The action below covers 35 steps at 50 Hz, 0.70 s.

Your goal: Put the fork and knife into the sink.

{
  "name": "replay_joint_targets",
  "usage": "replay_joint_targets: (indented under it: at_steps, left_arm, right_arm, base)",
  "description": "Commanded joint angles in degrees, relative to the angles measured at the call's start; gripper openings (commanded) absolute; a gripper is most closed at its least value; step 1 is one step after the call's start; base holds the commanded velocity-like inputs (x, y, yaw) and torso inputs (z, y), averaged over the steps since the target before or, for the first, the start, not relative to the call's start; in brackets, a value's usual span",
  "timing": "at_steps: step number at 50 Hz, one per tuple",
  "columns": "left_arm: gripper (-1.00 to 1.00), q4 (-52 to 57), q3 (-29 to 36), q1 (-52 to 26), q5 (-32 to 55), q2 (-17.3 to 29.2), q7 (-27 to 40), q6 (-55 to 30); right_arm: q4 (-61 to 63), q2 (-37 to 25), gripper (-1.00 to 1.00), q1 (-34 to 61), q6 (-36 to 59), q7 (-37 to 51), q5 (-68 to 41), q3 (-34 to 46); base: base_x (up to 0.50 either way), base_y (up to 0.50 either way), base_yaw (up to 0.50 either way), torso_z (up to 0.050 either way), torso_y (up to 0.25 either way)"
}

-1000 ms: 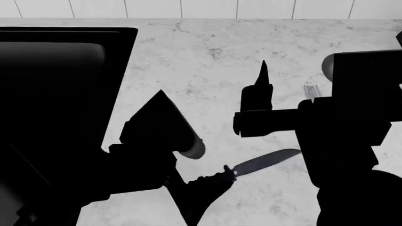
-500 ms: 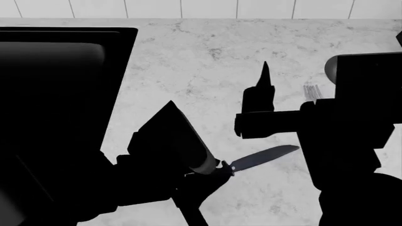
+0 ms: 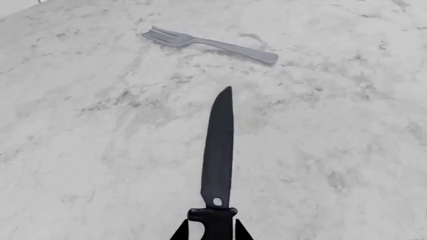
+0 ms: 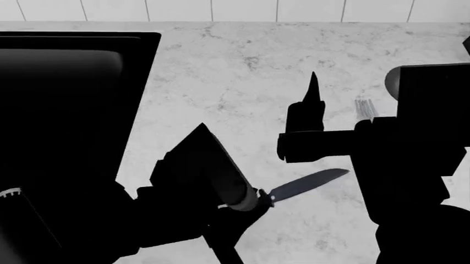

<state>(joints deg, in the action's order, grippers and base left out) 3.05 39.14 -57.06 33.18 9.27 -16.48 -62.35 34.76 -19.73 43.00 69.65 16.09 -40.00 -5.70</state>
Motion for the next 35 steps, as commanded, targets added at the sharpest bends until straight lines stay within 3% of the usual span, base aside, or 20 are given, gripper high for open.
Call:
replay_joint_targets:
  at_steps: [1, 19, 26, 28, 31, 35]
  left_arm:
    - [-1.00, 4.7, 3.4, 4.5, 2.3, 1.4, -2.0, -8.4]
    - [-1.00, 17.0, -10.2, 2.2, 7.2, 5.0, 7.3, -21.9]
    - [-1.00, 21.5, -18.6, 0.8, 9.7, 6.9, 10.9, -26.7]
    - [-1.00, 22.6, -21.1, 0.1, 12.3, 7.8, 13.4, -27.4]
    - [-1.00, 22.6, -24.6, -2.4, 23.0, 10.4, 22.3, -27.5]
    - [-1.00, 20.4, -25.4, -5.4, 32.2, 13.7, 31.2, -27.2]
  right_arm:
    - [0.4, 0.6, 1.00, -0.3, 0.0, -1.5, 0.6, -1.5]
    - [-0.2, 0.5, 1.00, -0.1, -0.4, -1.2, 0.3, -1.0]
    - [-0.8, 0.3, 1.00, -0.1, -1.1, -1.3, 0.5, -0.4]
    - [-1.1, 0.1, 1.00, -0.2, -1.5, -1.4, 0.7, -0.3]
    - [-1.4, 0.1, 1.00, -0.2, -1.8, -1.4, 0.8, -0.1]
    - [-1.5, 0.2, 1.00, -0.2, -1.9, -1.4, 0.7, -0.1]
  base:
    - [0.00, 0.00, 0.00, -0.011, 0.000]
    - [0.00, 0.00, 0.00, -0.001, -0.002]
    - [0.00, 0.00, 0.00, 0.000, 0.000]
    - [0.00, 0.00, 0.00, 0.000, 0.000]
    - [0.00, 0.00, 0.00, 0.000, 0.000]
    - [0.00, 0.00, 0.00, 0.000, 0.000]
